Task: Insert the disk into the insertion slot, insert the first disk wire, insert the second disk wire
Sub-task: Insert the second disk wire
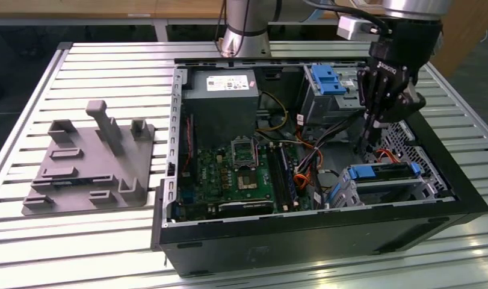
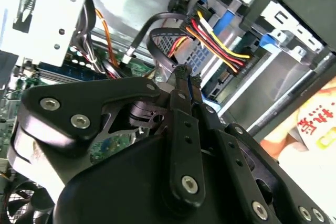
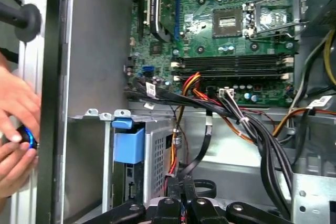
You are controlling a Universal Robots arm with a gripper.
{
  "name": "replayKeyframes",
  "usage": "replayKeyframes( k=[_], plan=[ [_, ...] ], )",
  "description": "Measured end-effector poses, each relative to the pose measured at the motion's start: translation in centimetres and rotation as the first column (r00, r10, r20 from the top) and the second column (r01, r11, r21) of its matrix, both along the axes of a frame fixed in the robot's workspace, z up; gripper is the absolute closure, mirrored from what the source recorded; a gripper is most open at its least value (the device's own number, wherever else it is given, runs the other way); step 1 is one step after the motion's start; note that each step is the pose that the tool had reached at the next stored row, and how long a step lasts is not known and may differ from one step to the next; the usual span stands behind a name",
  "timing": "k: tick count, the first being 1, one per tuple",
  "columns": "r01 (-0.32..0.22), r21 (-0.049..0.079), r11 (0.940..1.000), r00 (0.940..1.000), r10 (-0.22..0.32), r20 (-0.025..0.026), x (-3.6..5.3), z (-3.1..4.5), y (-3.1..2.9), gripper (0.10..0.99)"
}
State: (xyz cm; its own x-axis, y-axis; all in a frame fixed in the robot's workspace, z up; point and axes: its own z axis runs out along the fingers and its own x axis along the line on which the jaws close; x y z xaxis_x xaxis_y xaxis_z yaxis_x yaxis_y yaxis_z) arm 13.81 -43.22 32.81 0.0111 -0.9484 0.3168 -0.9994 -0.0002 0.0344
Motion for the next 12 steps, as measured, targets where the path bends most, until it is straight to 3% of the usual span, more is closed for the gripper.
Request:
replayKeyframes(
  k=[8,12],
  plan=[
    [0.006,0.051,0.9987,1.0,-0.006,-0.0001,0.0,0.0,-0.34,0.941],
    [0.007,0.057,0.9984,1.0,-0.007,-0.0003,0.04,0.1,-0.88,0.941]
  ],
)
